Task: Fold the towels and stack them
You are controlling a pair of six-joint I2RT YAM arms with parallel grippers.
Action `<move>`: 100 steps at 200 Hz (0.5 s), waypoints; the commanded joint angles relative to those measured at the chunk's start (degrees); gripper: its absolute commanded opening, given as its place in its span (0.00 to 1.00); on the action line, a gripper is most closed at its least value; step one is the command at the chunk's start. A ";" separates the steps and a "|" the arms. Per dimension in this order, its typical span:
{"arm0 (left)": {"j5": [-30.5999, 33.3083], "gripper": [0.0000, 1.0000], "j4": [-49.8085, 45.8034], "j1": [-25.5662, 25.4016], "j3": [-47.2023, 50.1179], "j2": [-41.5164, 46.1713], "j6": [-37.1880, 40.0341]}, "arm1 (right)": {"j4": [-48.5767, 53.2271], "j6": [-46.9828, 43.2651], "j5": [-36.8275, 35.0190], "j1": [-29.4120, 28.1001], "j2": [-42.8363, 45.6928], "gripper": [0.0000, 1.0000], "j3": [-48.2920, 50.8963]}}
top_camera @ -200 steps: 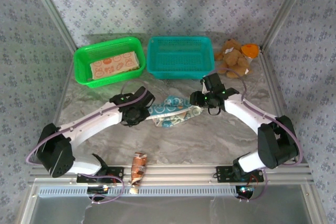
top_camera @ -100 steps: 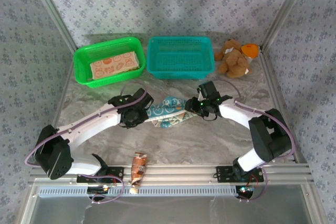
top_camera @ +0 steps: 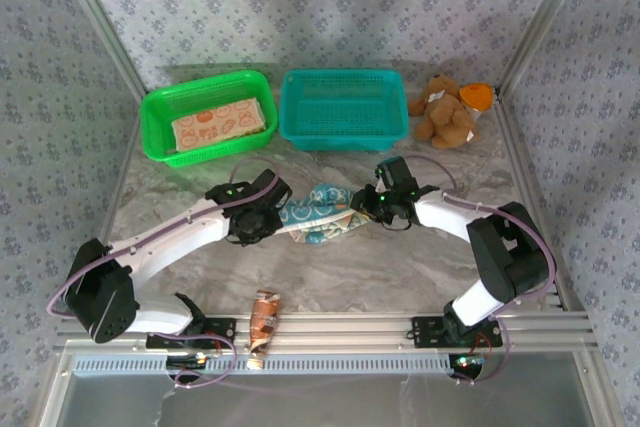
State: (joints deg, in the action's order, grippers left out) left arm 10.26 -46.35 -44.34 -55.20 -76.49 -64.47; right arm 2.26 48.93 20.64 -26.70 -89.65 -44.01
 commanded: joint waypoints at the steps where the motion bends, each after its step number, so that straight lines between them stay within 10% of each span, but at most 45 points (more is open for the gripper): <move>1: -0.24 0.00 -0.24 0.23 -0.25 1.00 1.05 | -0.57 0.20 0.66 -0.50 0.42 0.12 0.50; 10: -0.25 0.00 -0.23 0.23 -0.41 1.00 1.15 | -0.10 -0.17 0.16 -0.48 1.14 0.00 0.29; 100: 5.31 0.00 -9.26 2.67 -21.75 0.70 12.56 | 14.42 -15.38 -12.00 -0.51 18.55 0.00 -14.52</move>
State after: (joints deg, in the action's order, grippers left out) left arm 12.49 -51.79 -43.46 -69.43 -76.51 -57.93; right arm 11.68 40.71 13.98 -27.00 -75.05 -51.64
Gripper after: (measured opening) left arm 0.041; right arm 0.049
